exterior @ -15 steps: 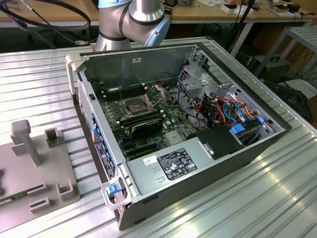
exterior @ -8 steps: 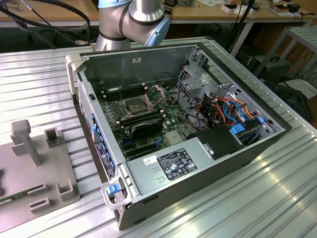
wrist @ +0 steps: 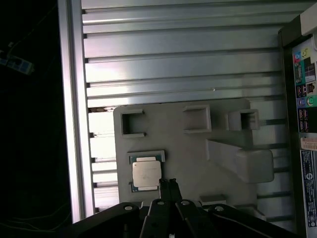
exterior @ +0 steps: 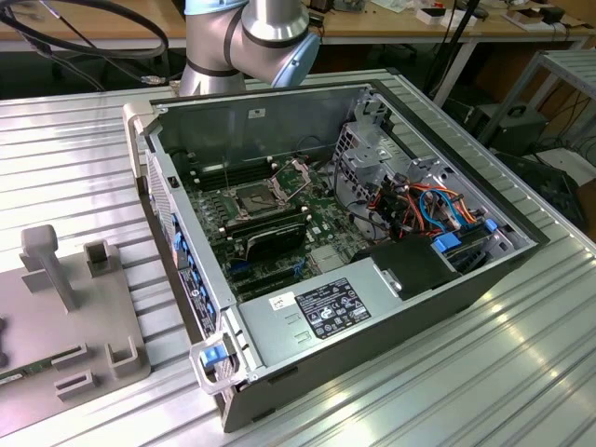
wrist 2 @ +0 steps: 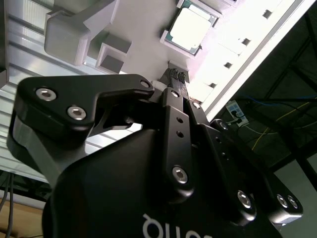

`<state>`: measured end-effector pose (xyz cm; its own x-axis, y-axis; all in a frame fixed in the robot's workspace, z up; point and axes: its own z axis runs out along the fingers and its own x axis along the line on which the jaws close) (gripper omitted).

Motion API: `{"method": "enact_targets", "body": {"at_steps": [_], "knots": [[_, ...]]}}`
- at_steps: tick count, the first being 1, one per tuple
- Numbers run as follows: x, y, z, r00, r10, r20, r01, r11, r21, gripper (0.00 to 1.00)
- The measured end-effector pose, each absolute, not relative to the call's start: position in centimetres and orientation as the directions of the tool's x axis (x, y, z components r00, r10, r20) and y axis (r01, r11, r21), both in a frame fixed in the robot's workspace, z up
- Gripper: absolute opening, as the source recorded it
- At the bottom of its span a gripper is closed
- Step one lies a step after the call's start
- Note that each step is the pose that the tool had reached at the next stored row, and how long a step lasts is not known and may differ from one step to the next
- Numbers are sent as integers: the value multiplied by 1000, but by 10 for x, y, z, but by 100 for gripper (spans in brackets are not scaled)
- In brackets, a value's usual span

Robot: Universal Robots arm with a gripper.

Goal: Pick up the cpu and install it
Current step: 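Reach for the cpu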

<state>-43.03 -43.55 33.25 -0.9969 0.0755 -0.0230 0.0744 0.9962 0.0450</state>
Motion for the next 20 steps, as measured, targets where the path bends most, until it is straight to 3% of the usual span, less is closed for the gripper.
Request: {"method": "enact_targets", "body": {"at_steps": [20], "knots": [[-436, -436, 329, -997, 75, -23, 74, 996, 45, 11]]}}
